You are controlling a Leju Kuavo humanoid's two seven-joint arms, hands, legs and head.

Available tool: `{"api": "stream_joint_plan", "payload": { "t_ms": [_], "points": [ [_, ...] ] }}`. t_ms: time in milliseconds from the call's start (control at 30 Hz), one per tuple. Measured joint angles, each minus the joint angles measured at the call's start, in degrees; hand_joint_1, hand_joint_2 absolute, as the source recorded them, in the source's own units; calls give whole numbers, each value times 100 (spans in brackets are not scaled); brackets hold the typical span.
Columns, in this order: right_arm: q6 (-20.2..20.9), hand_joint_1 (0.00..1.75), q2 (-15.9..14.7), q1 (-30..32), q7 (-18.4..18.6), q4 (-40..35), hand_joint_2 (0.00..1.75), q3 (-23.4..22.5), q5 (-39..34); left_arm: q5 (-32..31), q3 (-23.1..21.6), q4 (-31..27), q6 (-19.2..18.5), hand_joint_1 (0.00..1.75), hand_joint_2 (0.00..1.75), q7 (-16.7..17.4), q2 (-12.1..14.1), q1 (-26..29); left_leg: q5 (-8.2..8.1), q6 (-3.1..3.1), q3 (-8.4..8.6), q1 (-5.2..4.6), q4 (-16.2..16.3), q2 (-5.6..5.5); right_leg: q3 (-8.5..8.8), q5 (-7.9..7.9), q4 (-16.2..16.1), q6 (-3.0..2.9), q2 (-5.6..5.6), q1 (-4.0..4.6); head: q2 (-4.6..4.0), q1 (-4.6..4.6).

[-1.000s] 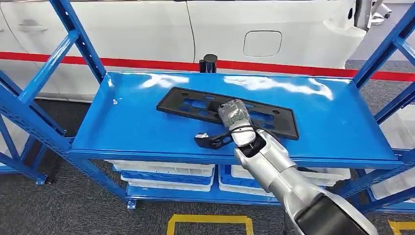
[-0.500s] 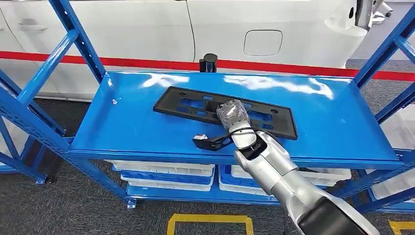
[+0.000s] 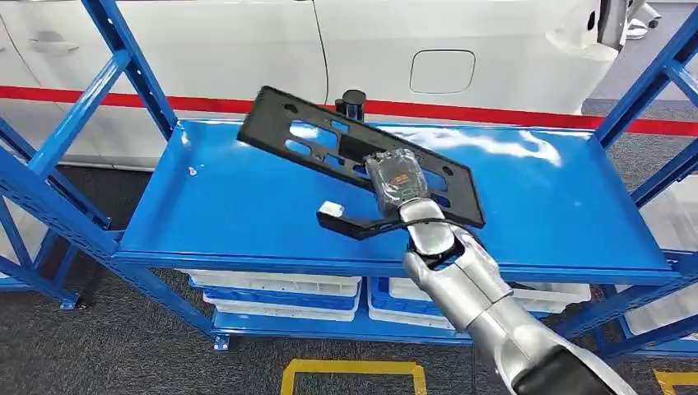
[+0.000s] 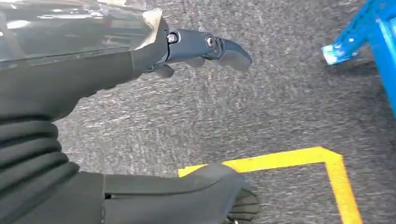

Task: Take the parts from the cabinet and place them on the table.

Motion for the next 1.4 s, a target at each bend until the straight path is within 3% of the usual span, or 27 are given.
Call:
{"api": "stream_joint_plan", "payload": {
  "t_ms": [67, 133, 233, 400, 467, 567, 667, 800, 967, 1067, 1100, 1133, 1167, 1200, 1267, 1300, 1333, 1367, 1400],
  "points": [
    [-835, 175, -112, 289, -341, -676, 175, -323, -111, -42, -15, 2, 50, 0, 175, 50, -11, 4, 0, 0, -10, 0, 0, -9, -6, 0, 0, 0, -7, -1, 0, 0],
    [-1271, 175, -245, 480, -478, -1393, 175, -605, -12, -66, -20, 2, 116, 0, 175, 83, -22, 21, 0, 0, -14, -1, 0, -10, -8, -1, -1, 1, -10, -1, 0, -2],
    [-1476, 175, -453, 733, -813, -2288, 175, -955, -501, -68, -22, 2, 153, 0, 175, 144, -35, 37, -1, 0, -14, -1, 0, -7, -8, -1, -2, 1, -10, -2, 0, -2],
    [-1765, 175, -710, 1134, -1891, -3314, 175, -1153, -2660, -63, -22, 2, 192, 0, 175, 138, -42, 52, -2, 0, -13, -2, 0, -7, -8, -1, -2, 1, -9, -2, 0, 0],
    [-1449, 175, -815, 1324, -2383, -3696, 175, -1151, -4105, -44, -22, 2, 194, 0, 175, 107, -42, 66, -2, 0, -12, -2, 0, -7, -7, -1, -2, 1, -9, -1, 0, 0],
    [-235, 175, -977, 1650, -2843, -4240, 175, -1147, -6450, 66, -22, 7, 194, 0, 175, -62, -44, 109, -2, -1, -12, -1, 0, -8, -8, -1, -2, 1, -9, 1, 0, -2],
    [1056, 175, -1152, 2089, -3042, -4692, 175, -1147, -7880, 206, -4, 18, 175, 0, 175, -245, -44, 184, -4, -2, -13, -1, -1, -7, -9, -2, -2, 0, -10, 1, 0, 0],
    [1607, 175, -1267, 2441, -3164, -5050, 175, -1195, -8274, 304, 20, 39, 109, 0, 175, -289, -44, 242, -23, 14, -17, -8, 6, -8, -9, -3, -9, 3, -9, -12, 0, 0],
    [1787, 175, -1324, 2855, -3206, -5384, 175, -1289, -8253, 321, 52, 70, 72, 0, 175, -363, -46, 282, -47, 56, -14, -41, 13, -8, -2, -13, -10, 29, -9, -49, 0, -2],
    [1851, 175, -1342, 3037, -3206, -5468, 175, -1335, -8211, 319, 61, 70, 72, 0, 175, -374, -44, 281, -61, 101, -12, -78, 13, -8, 3, -15, -20, 68, -9, -83, 0, -2],
    [1894, 175, -1342, 3086, -3206, -5468, 175, -1335, -8218, 317, 61, 70, 70, 0, 175, -374, -46, 281, -17, 142, -2, -85, 4, -7, 15, 20, -34, 116, -8, -91, 0, -7],
    [1933, 175, -1342, 3136, -3208, -5468, 175, -1339, -8222, 306, 61, 70, 63, 0, 175, -374, -61, 275, 42, 188, 42, -19, -98, 15, 14, -14, -13, 124, -6, -30, 0, -6],
    [1968, 175, -1344, 3203, -3212, -5468, 175, -1354, -8229, 299, 61, 70, 57, 0, 175, -374, -72, 272, 65, 193, 65, -13, -142, 24, -42, -93, 67, 121, -16, -76, 0, 2],
    [2003, 175, -1342, 3237, -3225, -5468, 175, -1357, -8237, 291, 61, 70, 48, 0, 175, -374, -70, 267, 79, 223, 59, 9, -151, 31, -157, -282, 347, 88, -13, -58, 0, 28],
    [2017, 175, -1337, 3341, -3232, -5468, 175, -1359, -8246, 284, 61, 72, 37, 0, 175, -361, -72, 269, 86, 225, 36, 9, -150, 32, -576, -685, 1294, 59, -14, -88, 0, 26],
    [2021, 175, -1335, 3423, -3238, -5468, 175, -1370, -8253, 284, 61, 77, 17, 0, 175, -361, -70, 270, 89, 221, 26, 10, -147, 31, -732, -782, 1662, 84, -15, -99, 0, 28],
    [2023, 175, -1333, 3492, -3238, -5468, 175, -1383, -8253, 284, 61, 83, 15, 0, 175, -361, -70, 272, 96, 209, 23, 19, -146, 29, -761, -763, 1749, 134, -15, -119, 0, 33],
    [2025, 175, -1331, 3531, -3238, -5468, 175, -1383, -8253, 284, 61, 87, 13, 0, 175, -361, -72, 273, 104, 194, 18, 34, -142, 27, -660, -654, 1572, 210, -17, -145, 0, 28],
    [2025, 175, -1331, 3548, -3238, -5468, 175, -1387, -8252, 282, 61, 87, 11, 0, 175, -361, -74, 273, 114, 167, 12, 50, -137, 25, -438, -462, 1143, 300, -19, -174, 0, 31]
  ]
}}
